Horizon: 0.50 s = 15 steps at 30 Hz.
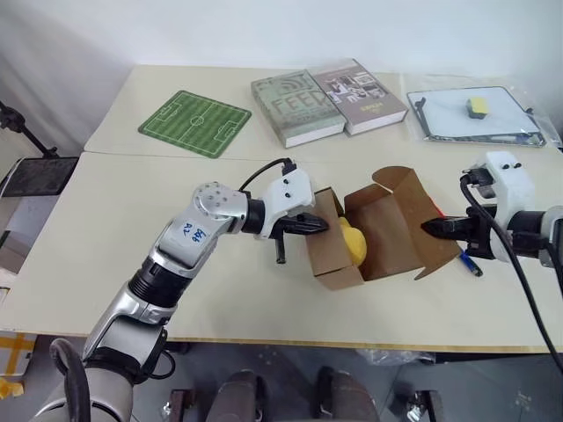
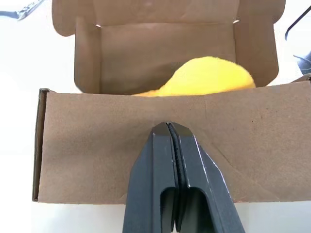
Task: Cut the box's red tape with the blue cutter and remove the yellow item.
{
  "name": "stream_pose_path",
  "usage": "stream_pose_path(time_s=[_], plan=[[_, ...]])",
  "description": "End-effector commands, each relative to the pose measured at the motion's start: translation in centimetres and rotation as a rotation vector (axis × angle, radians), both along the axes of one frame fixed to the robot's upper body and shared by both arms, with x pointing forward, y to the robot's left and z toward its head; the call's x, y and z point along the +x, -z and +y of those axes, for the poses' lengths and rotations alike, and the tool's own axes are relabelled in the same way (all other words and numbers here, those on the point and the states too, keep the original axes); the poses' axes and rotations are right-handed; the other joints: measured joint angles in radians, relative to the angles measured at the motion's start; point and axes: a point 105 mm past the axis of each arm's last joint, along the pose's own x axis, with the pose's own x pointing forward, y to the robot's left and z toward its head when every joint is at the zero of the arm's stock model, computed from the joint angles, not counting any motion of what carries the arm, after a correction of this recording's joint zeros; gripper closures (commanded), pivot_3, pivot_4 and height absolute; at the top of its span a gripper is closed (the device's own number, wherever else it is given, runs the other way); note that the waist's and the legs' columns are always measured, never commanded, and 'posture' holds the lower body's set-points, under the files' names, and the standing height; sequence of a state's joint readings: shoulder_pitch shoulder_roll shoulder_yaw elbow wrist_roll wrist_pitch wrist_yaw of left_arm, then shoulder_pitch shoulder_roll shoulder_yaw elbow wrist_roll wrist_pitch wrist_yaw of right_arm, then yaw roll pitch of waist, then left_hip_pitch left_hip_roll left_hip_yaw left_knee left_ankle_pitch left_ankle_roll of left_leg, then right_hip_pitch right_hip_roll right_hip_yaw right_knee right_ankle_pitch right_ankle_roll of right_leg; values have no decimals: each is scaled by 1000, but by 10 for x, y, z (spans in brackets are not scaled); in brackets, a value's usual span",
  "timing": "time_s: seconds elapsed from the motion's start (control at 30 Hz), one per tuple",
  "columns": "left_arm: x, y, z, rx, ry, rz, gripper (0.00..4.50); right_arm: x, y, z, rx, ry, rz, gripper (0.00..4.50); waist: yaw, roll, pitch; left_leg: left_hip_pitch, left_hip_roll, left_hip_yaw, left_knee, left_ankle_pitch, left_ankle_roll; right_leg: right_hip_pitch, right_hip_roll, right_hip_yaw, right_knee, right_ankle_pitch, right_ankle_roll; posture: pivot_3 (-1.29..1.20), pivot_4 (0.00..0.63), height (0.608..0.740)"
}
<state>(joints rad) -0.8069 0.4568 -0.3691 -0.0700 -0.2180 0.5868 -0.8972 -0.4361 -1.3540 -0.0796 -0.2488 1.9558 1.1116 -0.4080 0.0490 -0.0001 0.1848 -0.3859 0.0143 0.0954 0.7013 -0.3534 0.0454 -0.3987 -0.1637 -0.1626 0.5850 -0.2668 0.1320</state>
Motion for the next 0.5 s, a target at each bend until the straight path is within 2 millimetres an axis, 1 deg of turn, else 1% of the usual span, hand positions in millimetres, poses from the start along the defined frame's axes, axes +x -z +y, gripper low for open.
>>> stream_pose_path(time_s=[0.03, 0.17, 0.3, 0.5], plan=[[6, 30, 18, 92, -108, 77, 4500, 5, 11, -7, 26, 75, 31, 4467, 0, 0, 0, 0, 0, 0, 0, 0, 0, 0, 0, 0, 0, 0, 0, 0, 150, 740], [4, 37, 24, 107, -133, 95, 4500, 6, 24, -3, 39, 89, 60, 4467, 8, 2, -1, 1, -1, 0, 1, 0, 0, 1, -1, 0, 0, 0, 0, 0, 150, 740], [4, 43, 27, 118, -152, 102, 4500, 7, 23, 0, 46, 87, 52, 4467, 10, 2, -1, 0, -2, -1, 2, 0, 0, 2, -1, 0, 0, 1, 1, 0, 150, 740], [11, 48, 21, 102, -164, 97, 4500, 7, 28, 3, 57, 87, 60, 4467, 5, 1, -1, -5, -2, 0, 1, 0, 0, -4, -1, -1, 0, 1, 1, 0, 150, 740]])
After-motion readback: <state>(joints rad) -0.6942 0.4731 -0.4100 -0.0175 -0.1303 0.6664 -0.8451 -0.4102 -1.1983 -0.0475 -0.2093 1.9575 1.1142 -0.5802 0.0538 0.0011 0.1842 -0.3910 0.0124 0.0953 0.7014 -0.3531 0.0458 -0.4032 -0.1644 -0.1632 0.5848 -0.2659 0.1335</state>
